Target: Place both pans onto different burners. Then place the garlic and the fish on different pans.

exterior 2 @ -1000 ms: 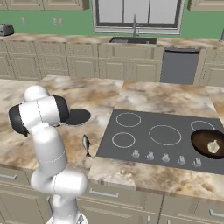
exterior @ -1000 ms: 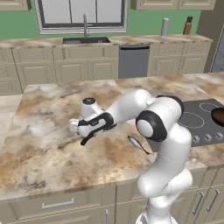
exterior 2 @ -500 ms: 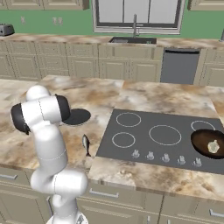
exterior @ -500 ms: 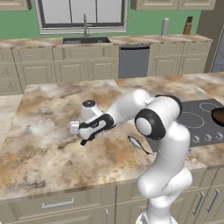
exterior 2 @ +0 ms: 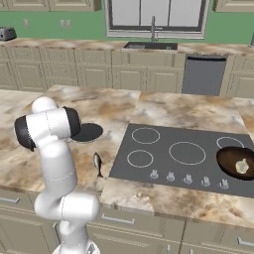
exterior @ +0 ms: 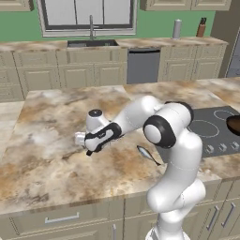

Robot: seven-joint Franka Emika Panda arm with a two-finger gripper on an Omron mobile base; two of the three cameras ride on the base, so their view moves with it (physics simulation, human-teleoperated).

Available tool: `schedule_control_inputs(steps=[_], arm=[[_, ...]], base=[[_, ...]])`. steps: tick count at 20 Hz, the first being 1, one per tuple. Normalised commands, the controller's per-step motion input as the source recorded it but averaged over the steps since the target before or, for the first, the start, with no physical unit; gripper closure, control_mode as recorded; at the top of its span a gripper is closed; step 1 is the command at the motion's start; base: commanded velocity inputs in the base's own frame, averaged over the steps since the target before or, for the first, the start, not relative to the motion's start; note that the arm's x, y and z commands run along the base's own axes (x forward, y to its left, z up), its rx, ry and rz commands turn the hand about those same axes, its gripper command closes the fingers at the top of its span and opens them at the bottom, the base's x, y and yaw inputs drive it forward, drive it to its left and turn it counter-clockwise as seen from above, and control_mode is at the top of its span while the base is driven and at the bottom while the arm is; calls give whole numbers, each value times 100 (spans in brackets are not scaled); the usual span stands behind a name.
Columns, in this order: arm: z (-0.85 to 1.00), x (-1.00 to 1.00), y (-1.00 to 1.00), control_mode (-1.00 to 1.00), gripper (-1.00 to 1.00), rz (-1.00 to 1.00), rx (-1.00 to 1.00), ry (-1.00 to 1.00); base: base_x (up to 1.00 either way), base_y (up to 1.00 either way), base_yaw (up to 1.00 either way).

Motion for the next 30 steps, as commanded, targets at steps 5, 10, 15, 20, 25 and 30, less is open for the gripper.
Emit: schedule_control_inputs(steps=[5, 10, 15, 20, 25, 30], arm=[[-4, 1, 0, -100, 100, 0, 0, 4], [0, 0, 0, -100, 100, 0, 0, 0], [19, 0, -7, -100, 100, 0, 0, 0], [40, -5, -9, -100, 100, 0, 0, -4], [42, -35, -43, -100, 100, -1, 0, 0], [39, -53, -52, -100, 100, -5, 0, 1]], base=[[0, 0, 0], [0, 0, 0], [0, 0, 0], [0, 0, 0], [0, 0, 0], [0, 0, 0]])
